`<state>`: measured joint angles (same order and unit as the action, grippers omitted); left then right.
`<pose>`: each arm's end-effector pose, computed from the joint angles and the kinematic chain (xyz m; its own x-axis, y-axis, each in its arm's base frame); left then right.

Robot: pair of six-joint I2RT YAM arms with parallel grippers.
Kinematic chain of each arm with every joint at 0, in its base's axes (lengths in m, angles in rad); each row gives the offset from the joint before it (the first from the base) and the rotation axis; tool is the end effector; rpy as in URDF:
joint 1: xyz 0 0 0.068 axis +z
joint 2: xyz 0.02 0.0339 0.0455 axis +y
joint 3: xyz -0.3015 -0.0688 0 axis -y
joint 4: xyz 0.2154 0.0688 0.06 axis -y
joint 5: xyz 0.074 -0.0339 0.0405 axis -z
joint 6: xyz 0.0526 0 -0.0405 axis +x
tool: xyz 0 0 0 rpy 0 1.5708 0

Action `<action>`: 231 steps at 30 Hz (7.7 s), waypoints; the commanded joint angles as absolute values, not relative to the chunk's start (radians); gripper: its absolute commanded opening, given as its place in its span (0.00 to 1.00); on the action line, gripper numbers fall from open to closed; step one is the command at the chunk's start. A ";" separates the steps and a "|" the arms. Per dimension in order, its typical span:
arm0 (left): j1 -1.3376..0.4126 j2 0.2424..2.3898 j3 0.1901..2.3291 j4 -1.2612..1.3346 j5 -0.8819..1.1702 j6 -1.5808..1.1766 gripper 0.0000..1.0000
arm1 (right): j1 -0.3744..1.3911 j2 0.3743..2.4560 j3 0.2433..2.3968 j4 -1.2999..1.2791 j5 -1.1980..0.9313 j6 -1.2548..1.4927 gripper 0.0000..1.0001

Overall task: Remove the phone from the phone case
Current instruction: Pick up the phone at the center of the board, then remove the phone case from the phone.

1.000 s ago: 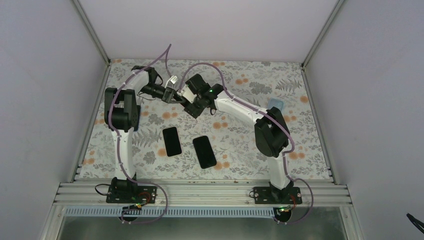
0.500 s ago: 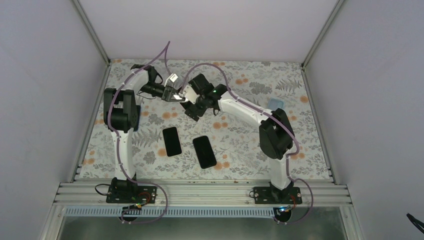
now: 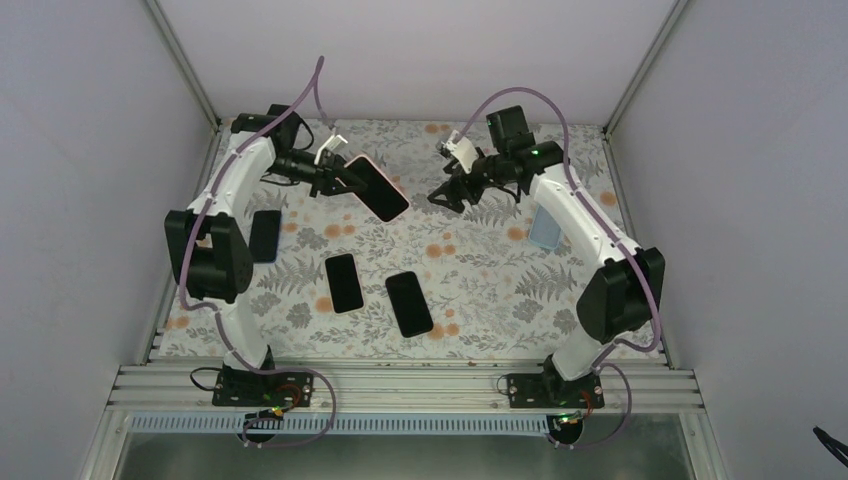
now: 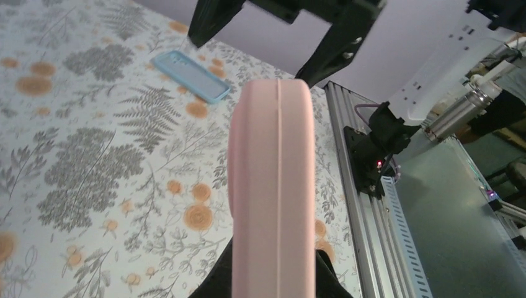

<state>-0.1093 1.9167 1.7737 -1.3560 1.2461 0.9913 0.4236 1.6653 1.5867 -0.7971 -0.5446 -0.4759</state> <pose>0.3430 -0.0878 0.3353 -0.4573 0.3187 -0.8303 0.8857 0.0786 -0.4576 0.3025 0.1663 0.3652 -0.3227 -0.5753 -0.7516 -0.9021 0.4272 0.0602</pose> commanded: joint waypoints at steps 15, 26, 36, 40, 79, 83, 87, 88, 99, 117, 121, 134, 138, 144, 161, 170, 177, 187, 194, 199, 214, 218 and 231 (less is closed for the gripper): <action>-0.185 1.790 1.712 -1.357 1.393 1.057 0.02 | 0.438 1.771 1.626 -1.015 -0.962 -0.709 0.87; -0.304 1.788 1.754 -1.358 1.212 0.986 0.02 | 0.488 1.949 1.810 -1.285 -0.900 -0.897 0.86; -0.305 1.781 1.784 -1.358 1.053 1.005 0.02 | 0.499 1.835 1.597 -1.287 -0.849 -0.984 0.87; -0.309 1.781 1.794 -1.358 1.056 1.006 0.02 | 0.498 1.844 1.597 -1.287 -0.856 -0.981 0.86; -0.382 1.649 1.671 -1.359 1.060 1.017 0.02 | 0.425 2.093 1.846 -1.229 -0.773 -0.918 0.74; -0.400 1.638 1.664 -1.360 1.056 1.013 0.02 | 0.419 2.134 1.896 -1.212 -0.732 -0.895 0.75; -0.400 1.634 1.672 -1.359 1.063 1.006 0.02 | 0.415 2.154 1.922 -1.188 -0.703 -0.866 0.74; -0.400 1.634 1.671 -1.358 1.069 1.010 0.02 | 0.414 2.156 1.927 -1.185 -0.705 -0.862 0.74; -0.397 1.684 1.687 -1.357 1.032 1.031 0.02 | 0.412 1.919 1.667 -1.242 -0.777 -0.979 0.83; -0.394 1.734 1.742 -1.357 1.020 1.027 0.02 | 0.478 1.702 1.491 -1.067 -0.834 -0.783 0.80; -0.394 1.724 1.731 -1.358 1.015 1.027 0.02 | 0.475 1.691 1.462 -0.998 -0.812 -0.741 0.79; -0.394 1.705 1.701 -1.358 1.000 1.035 0.02 | 0.456 1.716 1.491 -1.005 -0.822 -0.756 0.79; -0.394 1.710 1.702 -1.358 1.007 1.038 0.02 | 0.451 1.717 1.495 -1.006 -0.825 -0.761 0.78; -0.393 1.711 1.694 -1.358 1.011 1.041 0.02 | 0.451 1.728 1.499 -1.000 -0.822 -0.756 0.78; -0.393 1.693 1.679 -1.358 1.018 1.045 0.02 | 0.436 1.746 1.530 -1.011 -0.829 -0.760 0.77; -0.393 1.697 1.688 -1.358 1.013 1.046 0.02 | 0.438 1.688 1.452 -1.085 -0.848 -0.847 0.84; -0.393 1.707 1.708 -1.358 1.031 1.037 0.02 | 0.445 1.699 1.403 -1.049 -0.844 -0.826 0.82; -0.393 1.704 1.707 -1.357 1.029 1.030 0.02 | 0.445 1.723 1.420 -1.022 -0.852 -0.806 0.81; -0.393 1.711 1.712 -1.358 1.039 1.032 0.02 | 0.446 1.733 1.432 -1.016 -0.859 -0.792 0.80; -0.393 1.712 1.713 -1.358 1.049 1.031 0.02 | 0.448 1.736 1.441 -1.001 -0.852 -0.773 0.80; -0.396 1.692 1.705 -1.358 1.124 1.033 0.02 | 0.460 1.784 1.475 -0.781 -0.651 -0.523 0.78; -0.400 1.687 1.690 -1.358 1.138 1.036 0.02 | 0.458 1.795 1.513 -0.717 -0.587 -0.456 0.79; -0.402 1.708 1.686 -1.358 1.226 1.053 0.02 | 0.464 1.833 1.631 -0.699 -0.674 -0.402 0.82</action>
<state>-0.3485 1.7363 1.6772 -1.2541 0.9123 1.0252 0.4576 1.8236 1.5509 -0.9070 -0.6159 -0.4789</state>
